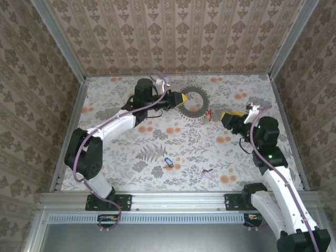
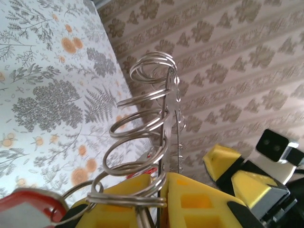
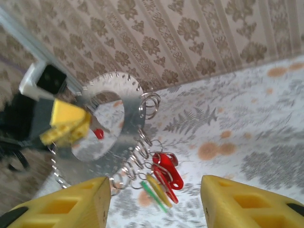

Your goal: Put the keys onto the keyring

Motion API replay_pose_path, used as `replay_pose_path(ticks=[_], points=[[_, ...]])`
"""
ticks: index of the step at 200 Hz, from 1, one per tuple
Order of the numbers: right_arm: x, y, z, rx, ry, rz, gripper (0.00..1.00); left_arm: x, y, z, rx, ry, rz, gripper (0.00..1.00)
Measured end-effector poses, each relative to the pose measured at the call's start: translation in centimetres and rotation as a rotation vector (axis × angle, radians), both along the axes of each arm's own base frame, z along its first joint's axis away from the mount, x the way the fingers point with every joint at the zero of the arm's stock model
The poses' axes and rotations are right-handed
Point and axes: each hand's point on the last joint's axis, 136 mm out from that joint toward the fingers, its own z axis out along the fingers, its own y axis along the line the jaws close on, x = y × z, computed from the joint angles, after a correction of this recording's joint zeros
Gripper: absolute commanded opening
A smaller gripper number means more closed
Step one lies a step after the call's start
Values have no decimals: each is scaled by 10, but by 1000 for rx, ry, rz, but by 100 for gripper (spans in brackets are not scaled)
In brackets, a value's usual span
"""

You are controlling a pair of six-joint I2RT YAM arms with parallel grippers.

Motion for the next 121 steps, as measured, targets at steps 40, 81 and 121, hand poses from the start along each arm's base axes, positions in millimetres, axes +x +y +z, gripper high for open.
replay_pose_path(ticks=[40,81,121], points=[[-11,16,-13,-225,-195,125,24,-17,8,32,96,-156,-77,0],[-30,57,-15,-422,-410,282,16,-31,15,39,116,-216,-116,0],[-38,81,-18,-532,-547,330,15,-34,15,41,108,-238,-147,0]])
